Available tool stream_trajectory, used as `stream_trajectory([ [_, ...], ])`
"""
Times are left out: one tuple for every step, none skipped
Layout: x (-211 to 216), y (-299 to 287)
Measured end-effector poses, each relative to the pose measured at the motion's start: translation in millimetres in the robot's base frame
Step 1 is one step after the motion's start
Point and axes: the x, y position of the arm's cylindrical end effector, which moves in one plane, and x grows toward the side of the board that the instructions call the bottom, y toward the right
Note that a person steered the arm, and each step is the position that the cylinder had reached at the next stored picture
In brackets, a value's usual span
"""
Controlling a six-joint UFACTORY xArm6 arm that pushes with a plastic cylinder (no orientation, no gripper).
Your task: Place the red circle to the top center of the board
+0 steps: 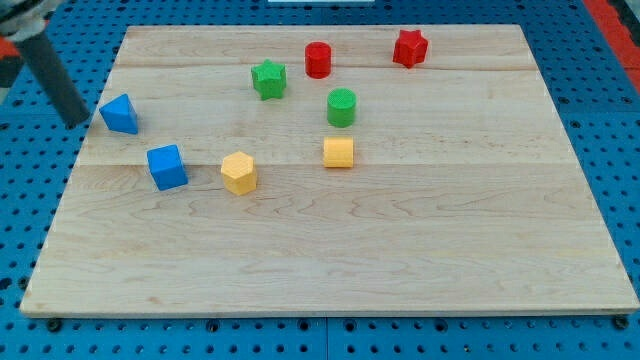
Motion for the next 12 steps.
stream_trajectory([
  [-0.2,56.6],
  [17.8,85.9],
  [-39.7,103.9],
  [-48.8,177.3],
  [-122.5,128.4],
  [-157.6,110.3],
  [-158.6,108.8],
  [-156.7,213.4],
  [-156.4,348.2],
  [-154.4,370.4],
  [-137.7,383.0],
  [-126.7,416.8],
])
